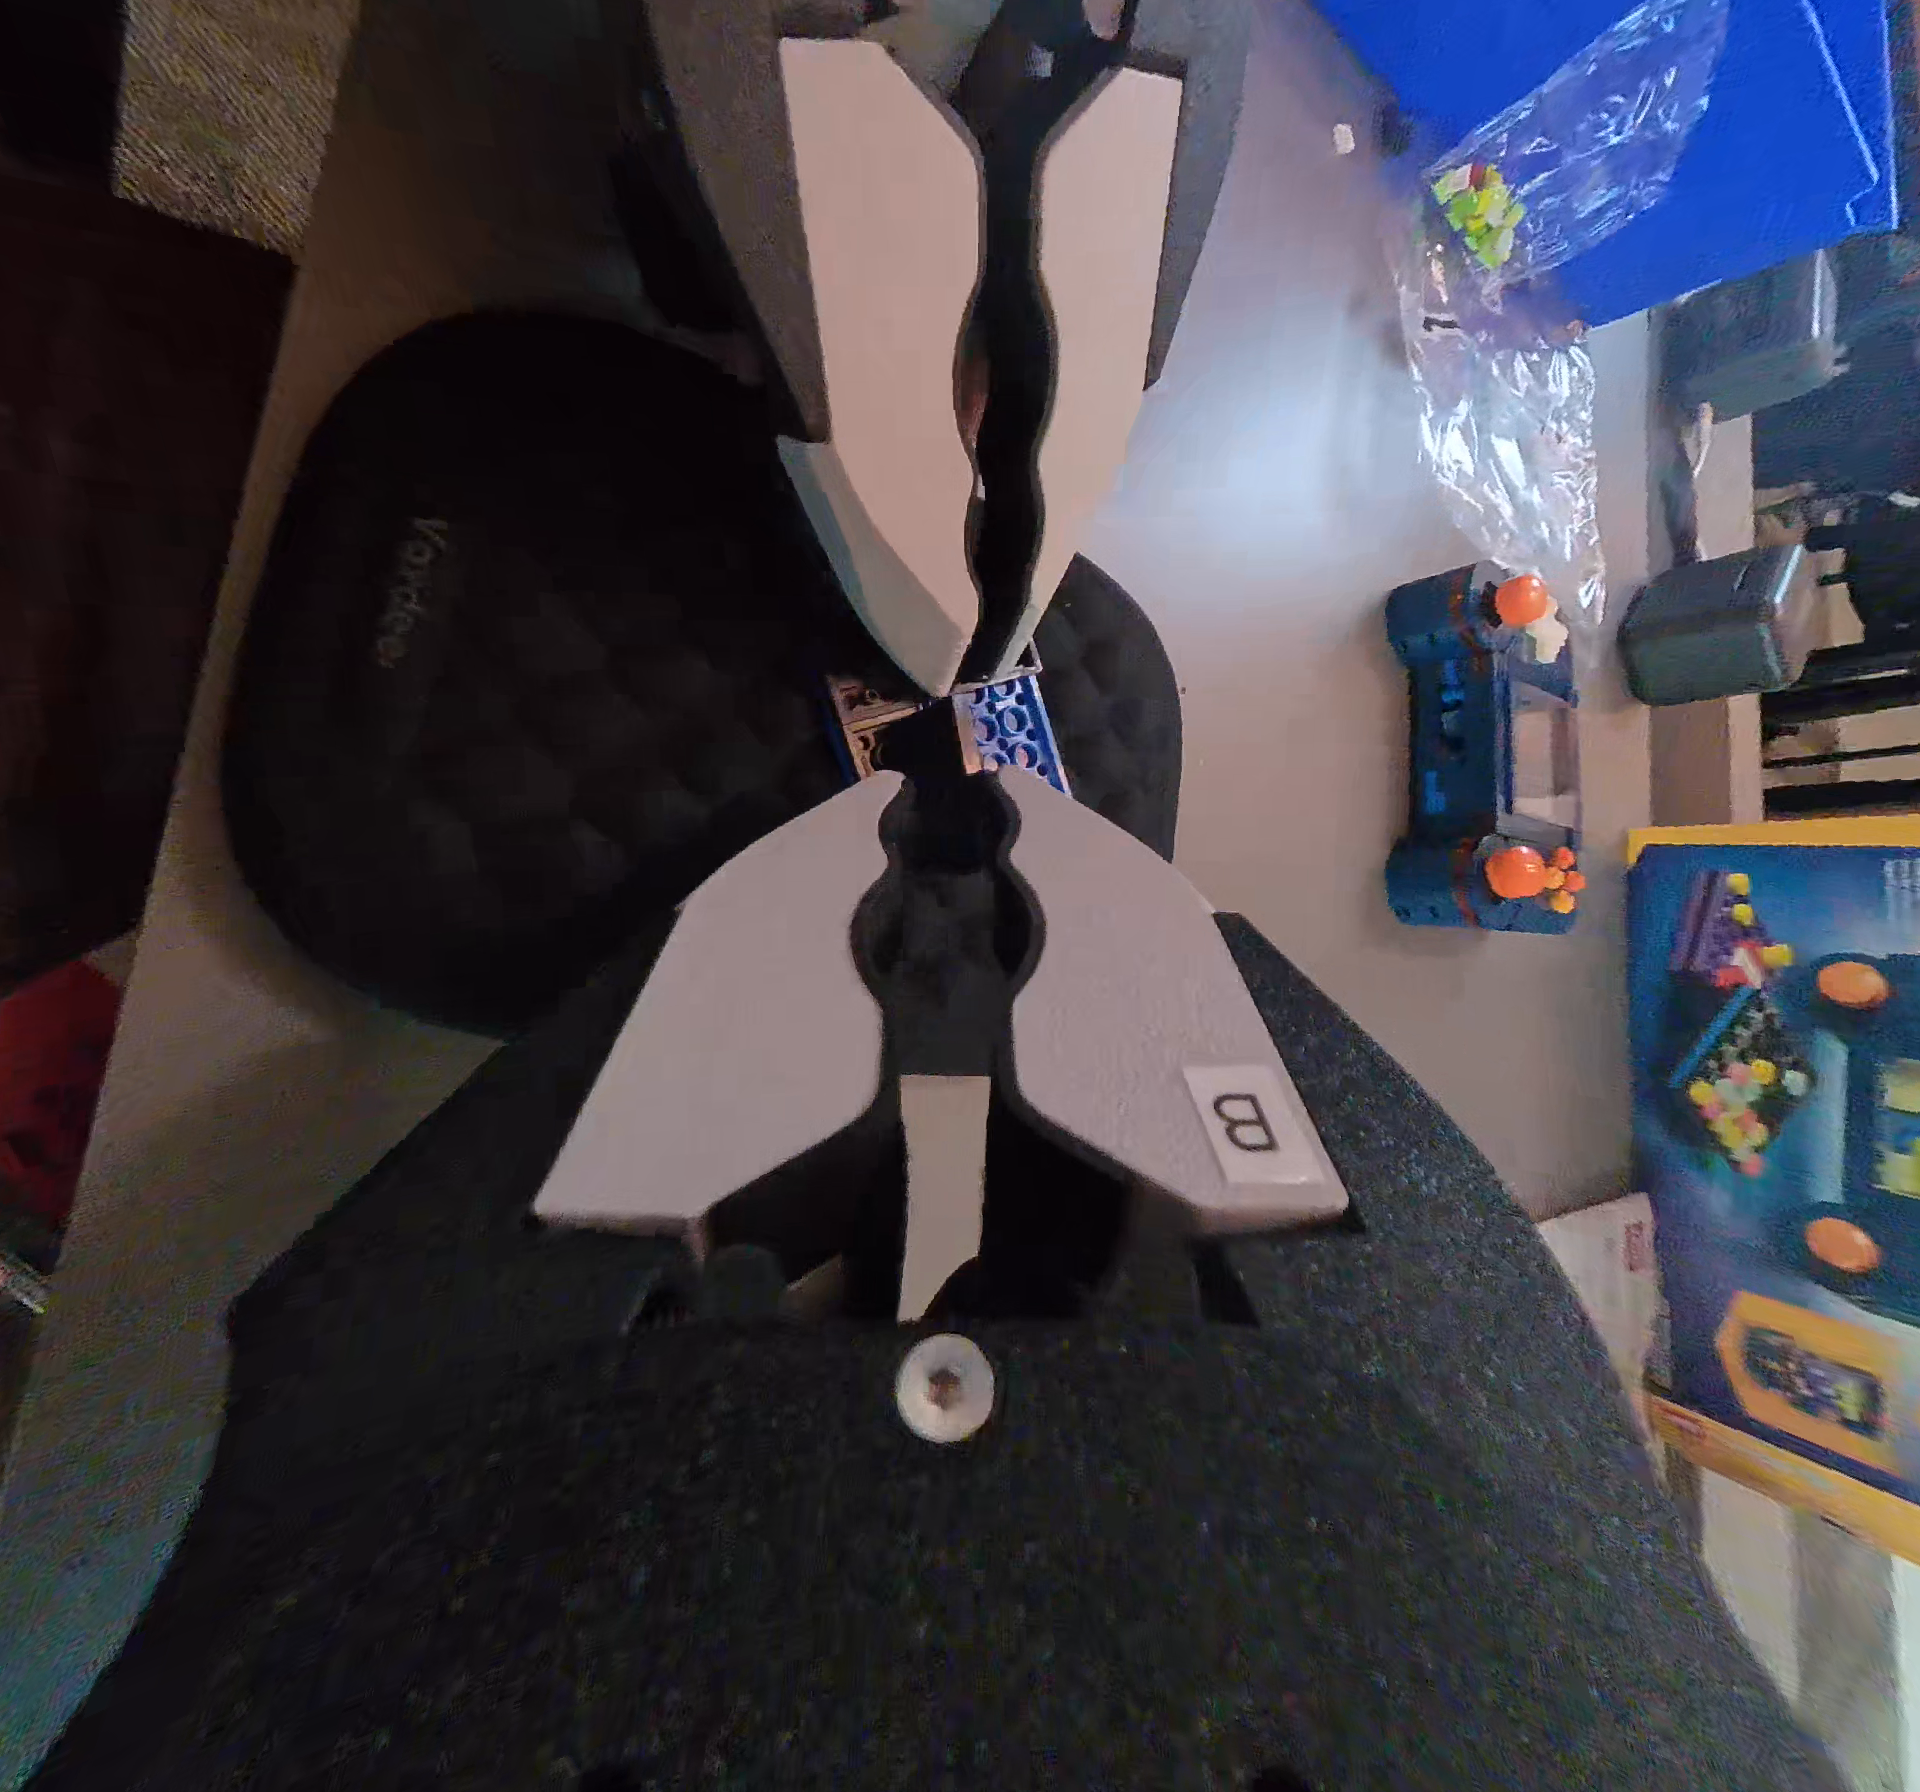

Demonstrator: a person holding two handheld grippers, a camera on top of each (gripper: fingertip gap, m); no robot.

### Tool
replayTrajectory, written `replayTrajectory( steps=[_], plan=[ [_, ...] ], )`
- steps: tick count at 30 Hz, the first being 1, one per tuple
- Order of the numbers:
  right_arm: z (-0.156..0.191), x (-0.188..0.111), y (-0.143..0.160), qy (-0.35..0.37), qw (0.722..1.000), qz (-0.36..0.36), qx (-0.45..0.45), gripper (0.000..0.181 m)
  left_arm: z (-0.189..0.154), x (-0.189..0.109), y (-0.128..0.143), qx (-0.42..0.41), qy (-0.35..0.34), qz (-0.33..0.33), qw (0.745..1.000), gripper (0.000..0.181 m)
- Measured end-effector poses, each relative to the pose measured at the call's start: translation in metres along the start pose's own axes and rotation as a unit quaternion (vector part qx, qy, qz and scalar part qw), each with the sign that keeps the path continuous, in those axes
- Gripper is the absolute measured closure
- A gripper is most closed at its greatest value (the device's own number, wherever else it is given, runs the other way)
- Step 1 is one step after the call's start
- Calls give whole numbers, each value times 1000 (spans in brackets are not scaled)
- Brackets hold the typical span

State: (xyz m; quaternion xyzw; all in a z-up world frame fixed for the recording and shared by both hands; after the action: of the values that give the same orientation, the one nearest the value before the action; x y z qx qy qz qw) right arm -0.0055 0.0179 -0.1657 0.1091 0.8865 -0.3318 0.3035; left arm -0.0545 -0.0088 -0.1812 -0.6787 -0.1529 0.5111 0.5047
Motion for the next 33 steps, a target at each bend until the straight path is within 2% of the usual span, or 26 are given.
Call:
replayTrajectory(
  steps=[2, 5, 8, 11, 12, 13, 14, 16, 18, 23, 26, 30, 33],
  plan=[
    [-1, -2, 2, -6, 1000, -20, 14, 170, 0, 0, 0, -4, 3, -2, 1000, 173],
    [-1, -3, 4, -51, 996, -36, 62, 163, 1, 0, -1, -7, 6, -3, 1000, 173],
    [-6, -3, 5, -68, 994, -43, 79, 179, 0, -1, -1, -1, 3, -6, 1000, 173],
    [-6, -4, 6, -67, 995, -38, 64, 179, 0, -2, -3, 22, -1, -13, 1000, 172],
    [-6, -4, 6, -65, 995, -37, 63, 178, -3, -3, -5, 39, 3, -22, 999, 160],
    [-7, -4, 7, -60, 995, -37, 64, 179, -12, -5, -7, 68, 32, -33, 997, 139],
    [-7, -4, 8, -57, 995, -39, 66, 179, -18, -5, -9, 89, 46, -42, 994, 136],
    [-7, -5, 7, -54, 995, -47, 70, 179, -17, 0, -9, 116, 23, -23, 993, 148],
    [-6, -5, 7, -50, 995, -49, 71, 179, -11, 4, -10, 138, -4, -14, 990, 150],
    [-5, -7, 7, -46, 995, -55, 75, 179, -13, 6, -19, 101, 26, -39, 994, 176],
    [-6, -7, 7, -44, 993, -66, 87, 179, -12, 5, -19, 71, 50, -47, 995, 177],
    [-7, -7, 7, -36, 991, -81, 102, 178, -11, 4, -19, 66, 47, -53, 995, 177],
    [-15, -11, 6, 2, 990, -94, 106, 173, -6, -6, -26, 46, 37, -85, 995, 177]
  ],
)
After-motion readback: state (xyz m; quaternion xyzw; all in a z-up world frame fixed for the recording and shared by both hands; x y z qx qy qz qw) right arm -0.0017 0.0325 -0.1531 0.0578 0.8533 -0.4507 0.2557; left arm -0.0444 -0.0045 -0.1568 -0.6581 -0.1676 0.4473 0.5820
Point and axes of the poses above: each gripper's, where its closed fingertips meet, x out along the fingers, y out of its underside, z = x × y across the jaws, the point moved 3 cm from there along -x, back along the fingers, and after that the axes turned 5 degrees about y, right-handed, at the moved point
